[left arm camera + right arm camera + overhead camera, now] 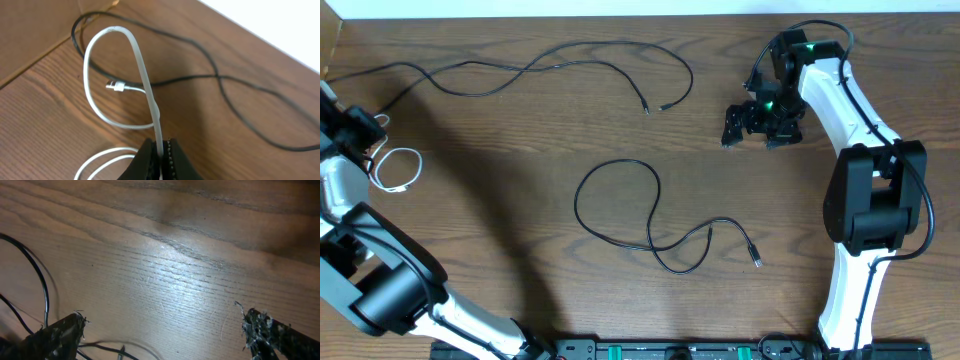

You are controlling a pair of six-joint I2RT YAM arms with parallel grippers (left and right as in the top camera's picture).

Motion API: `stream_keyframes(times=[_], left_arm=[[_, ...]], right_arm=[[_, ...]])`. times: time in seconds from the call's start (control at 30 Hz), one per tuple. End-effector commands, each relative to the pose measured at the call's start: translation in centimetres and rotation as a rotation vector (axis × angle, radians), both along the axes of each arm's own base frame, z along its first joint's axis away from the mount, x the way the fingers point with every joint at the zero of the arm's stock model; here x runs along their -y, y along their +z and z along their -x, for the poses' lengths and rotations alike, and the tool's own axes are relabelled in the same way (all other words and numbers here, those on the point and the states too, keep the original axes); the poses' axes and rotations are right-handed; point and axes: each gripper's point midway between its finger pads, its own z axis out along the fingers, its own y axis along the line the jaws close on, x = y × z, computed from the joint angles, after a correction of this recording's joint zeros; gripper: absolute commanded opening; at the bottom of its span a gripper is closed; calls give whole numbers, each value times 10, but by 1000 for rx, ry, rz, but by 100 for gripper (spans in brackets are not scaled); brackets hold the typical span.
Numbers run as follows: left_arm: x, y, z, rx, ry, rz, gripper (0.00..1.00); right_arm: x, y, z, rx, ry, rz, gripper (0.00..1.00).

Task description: Untangle cables

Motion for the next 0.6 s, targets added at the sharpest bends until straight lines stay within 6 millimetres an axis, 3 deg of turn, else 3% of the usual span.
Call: stream_keyframes(times=[0.0,0.13,0.17,0.23,0.57], left_arm=[[-11,-28,2,-64,4,-22,7],[-9,-48,6,-101,8,14,8],[-7,-51,7,-111,7,23,14],[-5,-54,10,-125,7,38,17],[20,-41,-6,13,6,257,15]], right_arm=[[-4,2,2,1,7,-2,99],[-4,2,3,-3,2,-2,99],[-4,2,3,-4,0,-1,99],[-4,2,3,-4,0,-1,99],[-4,2,3,-5,0,-1,99]])
